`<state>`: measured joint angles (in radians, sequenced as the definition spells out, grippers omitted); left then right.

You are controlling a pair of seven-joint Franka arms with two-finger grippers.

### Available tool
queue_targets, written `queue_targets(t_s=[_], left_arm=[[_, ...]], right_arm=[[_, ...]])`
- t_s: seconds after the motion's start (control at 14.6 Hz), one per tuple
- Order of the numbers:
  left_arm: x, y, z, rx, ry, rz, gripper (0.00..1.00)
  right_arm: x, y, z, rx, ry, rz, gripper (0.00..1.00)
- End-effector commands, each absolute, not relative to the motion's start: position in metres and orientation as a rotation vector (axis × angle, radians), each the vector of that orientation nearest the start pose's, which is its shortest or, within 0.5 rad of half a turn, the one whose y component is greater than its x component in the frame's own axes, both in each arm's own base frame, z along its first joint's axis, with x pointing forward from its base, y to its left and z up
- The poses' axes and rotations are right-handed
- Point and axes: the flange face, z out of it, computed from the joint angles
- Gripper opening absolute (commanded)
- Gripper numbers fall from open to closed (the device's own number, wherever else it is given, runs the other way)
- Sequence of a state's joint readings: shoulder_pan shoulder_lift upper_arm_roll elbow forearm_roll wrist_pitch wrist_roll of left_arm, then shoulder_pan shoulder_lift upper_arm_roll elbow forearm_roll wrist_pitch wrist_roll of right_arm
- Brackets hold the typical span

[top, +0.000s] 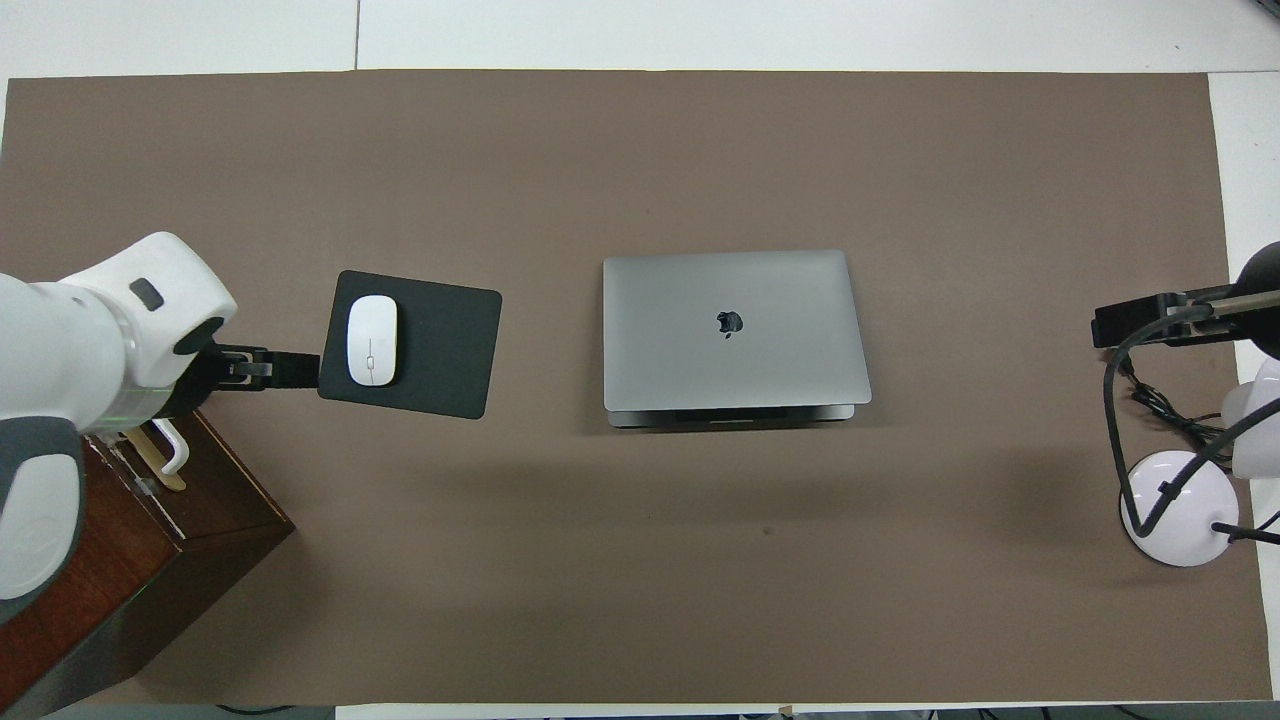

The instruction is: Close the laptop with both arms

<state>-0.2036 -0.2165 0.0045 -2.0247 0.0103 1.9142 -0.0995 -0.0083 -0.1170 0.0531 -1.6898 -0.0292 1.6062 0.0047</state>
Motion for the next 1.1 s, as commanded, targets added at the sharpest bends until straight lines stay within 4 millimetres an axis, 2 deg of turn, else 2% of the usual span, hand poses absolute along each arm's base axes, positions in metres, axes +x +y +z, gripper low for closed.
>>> queue_targets(t_s=[0.0, 0.14, 0.27, 0.41, 0.55, 0.82, 1.03], left_arm=[[0.501, -0.08, 0.574, -3.144, 0.096, -0.173, 1.0], [0.507, -0.063, 0.583, -3.144, 0.04, -0.207, 1.0], [0.511, -0.059, 0.59, -3.147, 0.022, -0.243, 1.0], [0.52, -0.046, 0.596, -3.143, -0.023, -0.248, 1.0], [0.528, -0.041, 0.61, -3.144, -0.038, -0.255, 1.0], [0.542, -0.024, 0.644, -3.143, -0.091, -0.171, 1.0], [0.541, -0.014, 0.648, -3.155, -0.125, -0.079, 1.0]], right_arm=[[0.513, 0.02, 0.633, -3.16, -0.058, -0.042, 1.0], [0.513, 0.02, 0.633, -3.161, -0.055, -0.041, 1.0], [0.512, 0.022, 0.633, -3.161, -0.063, -0.039, 1.0], [0.512, 0.022, 0.633, -3.161, -0.063, -0.039, 1.0], [0.512, 0.022, 0.633, -3.161, -0.067, -0.039, 1.0], [0.511, 0.02, 0.632, -3.161, -0.079, -0.022, 1.0], [0.511, 0.018, 0.632, -3.161, -0.072, -0.024, 1.0]])
